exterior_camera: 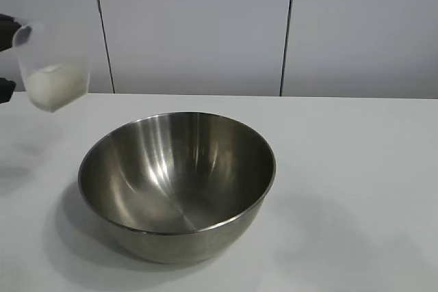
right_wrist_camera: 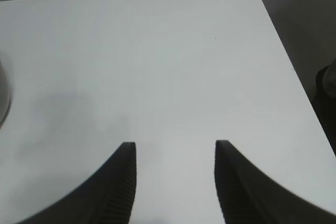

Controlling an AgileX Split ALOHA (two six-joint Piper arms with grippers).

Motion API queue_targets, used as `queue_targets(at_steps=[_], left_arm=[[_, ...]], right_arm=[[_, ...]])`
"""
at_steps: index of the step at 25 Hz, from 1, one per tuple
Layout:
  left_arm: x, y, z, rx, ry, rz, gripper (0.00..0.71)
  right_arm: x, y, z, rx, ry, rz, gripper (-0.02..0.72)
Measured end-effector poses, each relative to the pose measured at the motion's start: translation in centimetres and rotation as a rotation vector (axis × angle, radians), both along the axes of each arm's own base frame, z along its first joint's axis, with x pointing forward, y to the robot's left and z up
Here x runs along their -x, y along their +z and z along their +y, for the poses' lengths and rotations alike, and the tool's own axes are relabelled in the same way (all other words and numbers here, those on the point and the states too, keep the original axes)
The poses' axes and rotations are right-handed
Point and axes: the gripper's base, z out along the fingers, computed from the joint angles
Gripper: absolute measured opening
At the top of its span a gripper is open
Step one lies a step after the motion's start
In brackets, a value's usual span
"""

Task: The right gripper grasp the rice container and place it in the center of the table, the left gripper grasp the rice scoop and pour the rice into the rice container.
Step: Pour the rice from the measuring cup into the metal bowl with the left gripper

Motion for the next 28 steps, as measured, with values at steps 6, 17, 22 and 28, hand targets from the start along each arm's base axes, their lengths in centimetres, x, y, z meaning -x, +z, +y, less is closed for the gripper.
queue_targets(at_steps=[6,17,22,28], left_arm=[[1.3,0.9,-4.6,-0.318,-0.195,-0.158,0.009],[3.2,1.4,-8.3,-0.921,-0.328,-0.674,0.009],[2.6,-0.1,-9.9,-1.076,-0.355,-0.753,0.009],[1.3,-1.4,-10.8,-1.204,-0.344,-0.795,0.009]], right_arm=[[0.0,0.0,0.0,0.000,0.000,0.000,0.317],[0.0,0.0,0.0,0.000,0.000,0.000,0.317],[0.0,0.0,0.0,0.000,0.000,0.000,0.317],[0.0,0.0,0.0,0.000,0.000,0.000,0.317]])
